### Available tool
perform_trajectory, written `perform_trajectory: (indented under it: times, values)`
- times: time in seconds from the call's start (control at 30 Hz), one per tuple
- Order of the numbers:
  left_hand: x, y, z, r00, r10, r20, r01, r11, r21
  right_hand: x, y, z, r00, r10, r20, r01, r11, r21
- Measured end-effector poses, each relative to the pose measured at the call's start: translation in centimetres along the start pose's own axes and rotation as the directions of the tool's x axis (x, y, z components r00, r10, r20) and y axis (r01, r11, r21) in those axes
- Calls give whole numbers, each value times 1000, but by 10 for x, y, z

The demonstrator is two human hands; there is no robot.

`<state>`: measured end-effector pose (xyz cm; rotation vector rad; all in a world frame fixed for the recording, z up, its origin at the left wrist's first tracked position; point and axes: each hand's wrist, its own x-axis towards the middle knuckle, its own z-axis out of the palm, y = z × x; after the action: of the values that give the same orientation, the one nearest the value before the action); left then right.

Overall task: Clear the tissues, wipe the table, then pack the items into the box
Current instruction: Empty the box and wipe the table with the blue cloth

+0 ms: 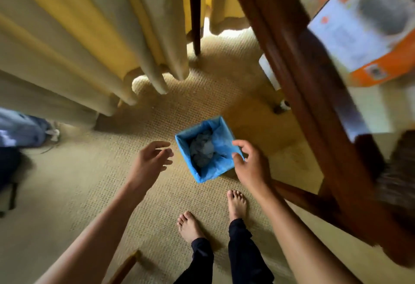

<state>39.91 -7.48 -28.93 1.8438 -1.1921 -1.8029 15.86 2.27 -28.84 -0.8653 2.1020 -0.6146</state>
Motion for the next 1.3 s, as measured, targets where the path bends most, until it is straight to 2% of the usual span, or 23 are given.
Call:
perform_trajectory:
  times: [0.17, 0.33, 0.53, 0.8, 1.03, 1.2, 1.3]
  values:
    - [-57, 80, -21, 997, 48, 68, -48, 999, -6, -41, -74, -62, 996, -80, -45, 83, 992, 91]
    - [-103, 172, -30, 977, 167, 129, -162, 986, -49, -78, -142, -125, 980, -144, -134, 164, 974, 154]
    - [-108, 281, -22, 951, 254, 178, -268, 962, 59, -98, -197, -187, 965, -207, -164, 240, 946, 216]
    - [-111, 426, 17, 874, 436, 214, -477, 853, 210, -51, -258, -273, 929, -257, -267, 323, 915, 242]
    - [-93, 484, 66, 834, 533, 143, -549, 771, 322, 0, -273, -340, 925, -197, -325, 293, 914, 281]
    - [-63, 507, 92, 790, 588, 175, -605, 696, 387, 33, -280, -388, 915, -178, -362, 262, 945, 198]
    - [-36, 513, 103, 767, 596, 237, -625, 612, 484, 55, -283, -409, 909, -131, -396, 221, 957, 190]
